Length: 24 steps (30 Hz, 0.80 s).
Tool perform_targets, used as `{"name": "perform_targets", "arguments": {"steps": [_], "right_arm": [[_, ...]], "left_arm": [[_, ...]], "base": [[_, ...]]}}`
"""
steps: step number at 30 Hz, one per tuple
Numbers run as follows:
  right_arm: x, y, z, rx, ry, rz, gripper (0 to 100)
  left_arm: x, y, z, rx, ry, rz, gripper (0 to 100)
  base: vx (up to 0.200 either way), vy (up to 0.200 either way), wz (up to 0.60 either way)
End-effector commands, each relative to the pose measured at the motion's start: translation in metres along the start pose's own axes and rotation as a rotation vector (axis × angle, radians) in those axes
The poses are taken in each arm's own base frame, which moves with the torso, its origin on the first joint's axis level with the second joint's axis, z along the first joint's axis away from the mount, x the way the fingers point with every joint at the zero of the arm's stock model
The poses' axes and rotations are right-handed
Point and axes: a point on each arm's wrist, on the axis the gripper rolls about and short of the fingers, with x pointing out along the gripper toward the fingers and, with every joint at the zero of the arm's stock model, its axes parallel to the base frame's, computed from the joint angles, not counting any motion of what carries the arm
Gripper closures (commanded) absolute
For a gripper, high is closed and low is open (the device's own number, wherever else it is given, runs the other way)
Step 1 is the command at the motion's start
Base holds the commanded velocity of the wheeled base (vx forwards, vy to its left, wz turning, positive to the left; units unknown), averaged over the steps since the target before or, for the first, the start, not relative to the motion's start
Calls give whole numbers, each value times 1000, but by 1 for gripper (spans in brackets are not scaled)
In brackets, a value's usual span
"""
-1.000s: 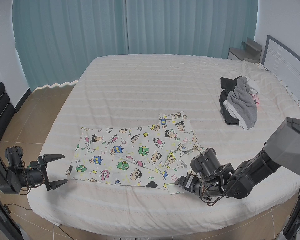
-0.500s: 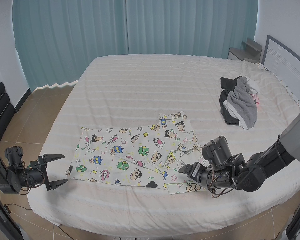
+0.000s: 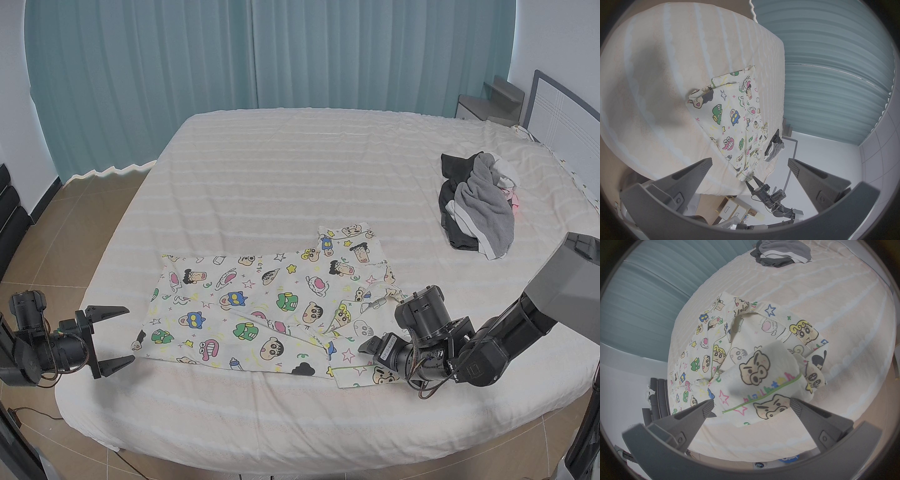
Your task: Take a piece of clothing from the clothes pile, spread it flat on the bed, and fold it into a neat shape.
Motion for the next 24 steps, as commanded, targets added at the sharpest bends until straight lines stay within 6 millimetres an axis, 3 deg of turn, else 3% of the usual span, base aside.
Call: {"name": "perform_targets", "arguments": {"steps": [1,6,8,10,13,17,20,24], "right_arm": [[-11,2,4,11,-19,20,0],[-48,12,16,30,-65,113,0],[-73,14,23,43,-100,167,0],[-76,13,24,44,-104,172,0],[-97,-3,34,51,-164,192,0],[-102,-21,37,38,-217,208,0],[-101,-40,32,1,-264,232,0],[-100,-50,23,-29,-289,281,0]], "left_arm": [[0,0,0,0,-2,0,0],[-1,-2,-1,4,-3,-2,0],[-2,-2,-1,8,-1,-5,0],[-2,-2,-1,8,-1,-5,0],[-2,-2,-2,14,-2,-6,0],[-2,-2,-2,31,-8,-14,0],[-2,-2,-3,50,-13,-22,0],[-2,-2,-2,68,-23,-26,0]], "base": [[0,0,0],[0,0,0],[0,0,0],[0,0,0],[200,0,0],[200,0,0],[200,0,0],[200,0,0]]}}
